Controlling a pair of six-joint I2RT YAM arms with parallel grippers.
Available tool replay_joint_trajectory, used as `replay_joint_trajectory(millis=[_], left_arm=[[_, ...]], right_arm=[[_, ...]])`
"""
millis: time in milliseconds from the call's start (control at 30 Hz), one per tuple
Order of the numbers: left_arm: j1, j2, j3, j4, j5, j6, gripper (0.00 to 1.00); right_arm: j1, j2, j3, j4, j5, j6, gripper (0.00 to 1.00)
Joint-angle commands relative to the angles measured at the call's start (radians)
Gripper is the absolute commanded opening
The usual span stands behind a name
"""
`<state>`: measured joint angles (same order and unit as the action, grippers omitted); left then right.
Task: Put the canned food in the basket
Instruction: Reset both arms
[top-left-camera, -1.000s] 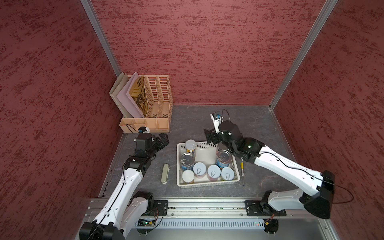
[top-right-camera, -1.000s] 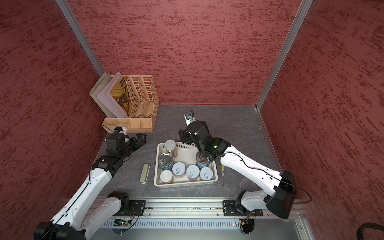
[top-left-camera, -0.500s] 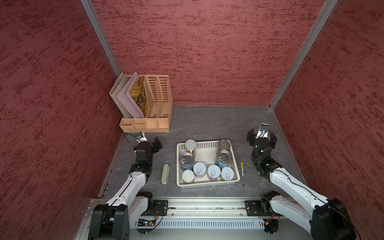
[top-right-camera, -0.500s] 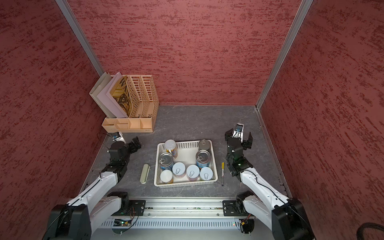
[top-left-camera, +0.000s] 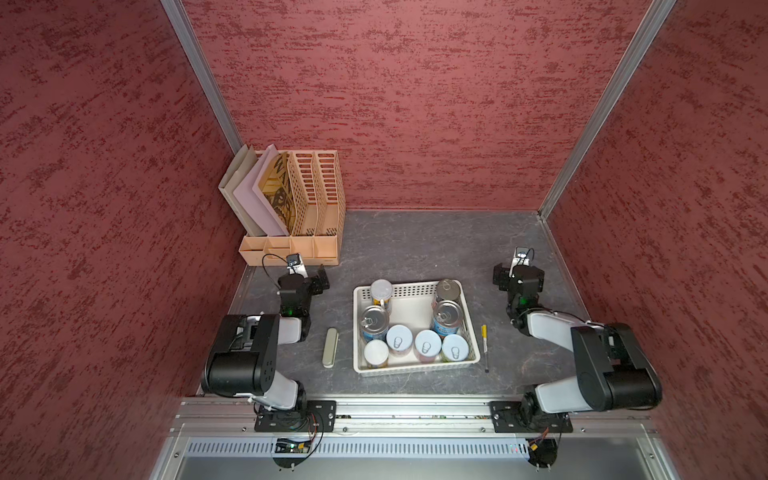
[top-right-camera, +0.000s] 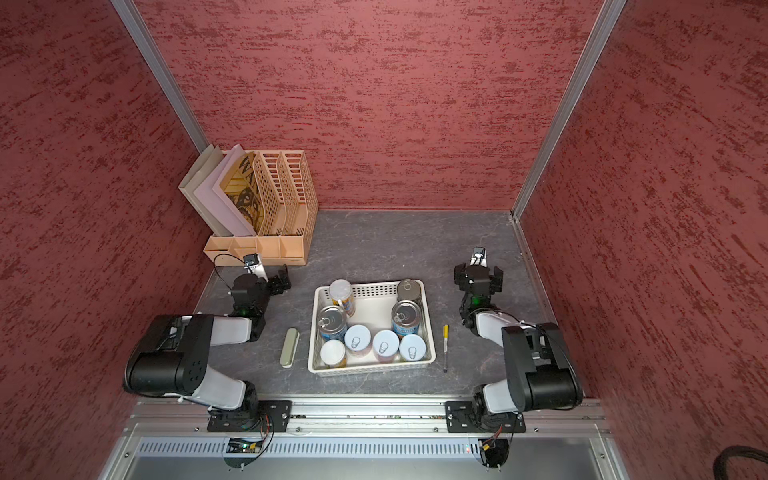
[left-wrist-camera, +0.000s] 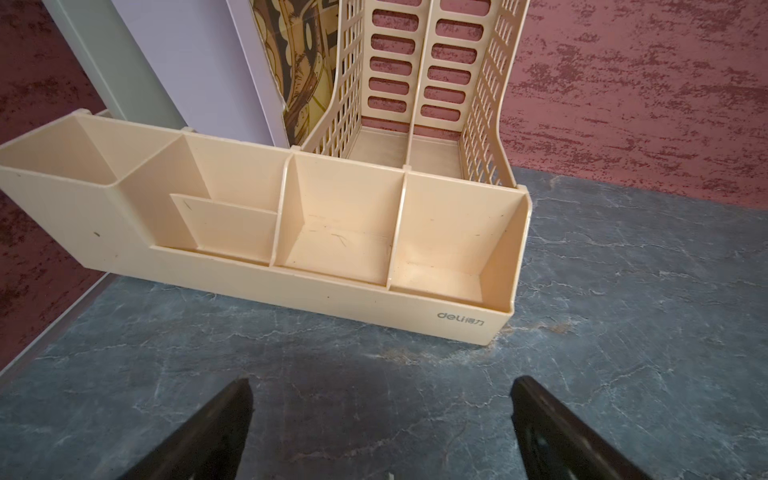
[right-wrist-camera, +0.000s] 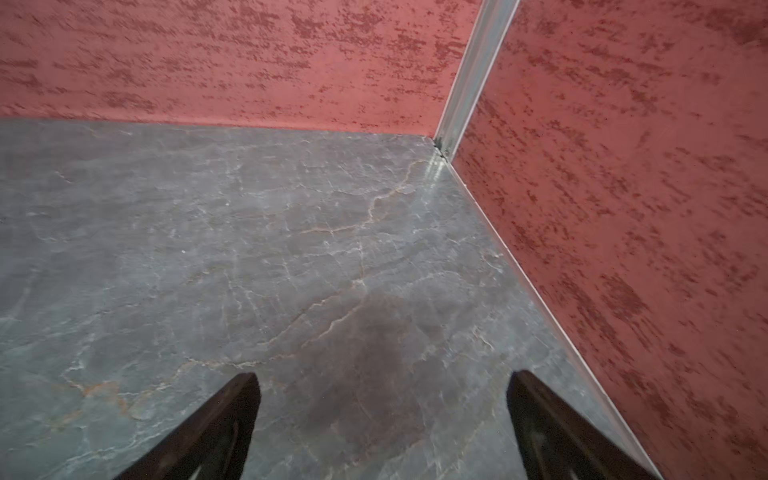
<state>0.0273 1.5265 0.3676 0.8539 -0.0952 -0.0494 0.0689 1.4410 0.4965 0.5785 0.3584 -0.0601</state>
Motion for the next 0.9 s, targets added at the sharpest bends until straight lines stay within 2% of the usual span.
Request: replay_joint_trajectory(millis=[0, 67, 133, 200, 333, 467, 600, 867], left_arm=[[-0.009, 0.002, -0.004, 0.063, 0.033, 0.039, 1.00], [-0.013, 0.005, -0.004, 0.063, 0.015, 0.037, 1.00], [-0.013, 0.009, -0.005, 0.078, 0.012, 0.039, 1.00], [-0.013, 0.008, -0.004, 0.072, 0.013, 0.036, 1.00], [-0.013, 0.007, -0.004, 0.070, 0.015, 0.036, 1.00], [-0.012, 0.006, -0.004, 0.069, 0.013, 0.036, 1.00], [-0.013, 0.007, -0.003, 0.068, 0.015, 0.036, 1.00], [-0.009, 0.007, -0.002, 0.064, 0.020, 0.034, 1.00]], right_arm=[[-0.015, -0.028, -0.003, 0.008, -0.171, 0.026, 0.98], [-0.019, -0.047, -0.046, 0.083, -0.175, 0.044, 0.99], [-0.027, 0.004, -0.123, 0.292, -0.274, 0.044, 0.98], [-0.029, 0.088, -0.093, 0.296, -0.395, -0.002, 0.98], [-0.035, 0.099, -0.127, 0.353, -0.309, 0.042, 0.98], [-0.034, 0.110, -0.145, 0.410, -0.338, 0.025, 0.98], [-0.034, 0.106, -0.122, 0.361, -0.260, 0.054, 0.98], [-0.034, 0.107, -0.118, 0.356, -0.257, 0.056, 0.99]])
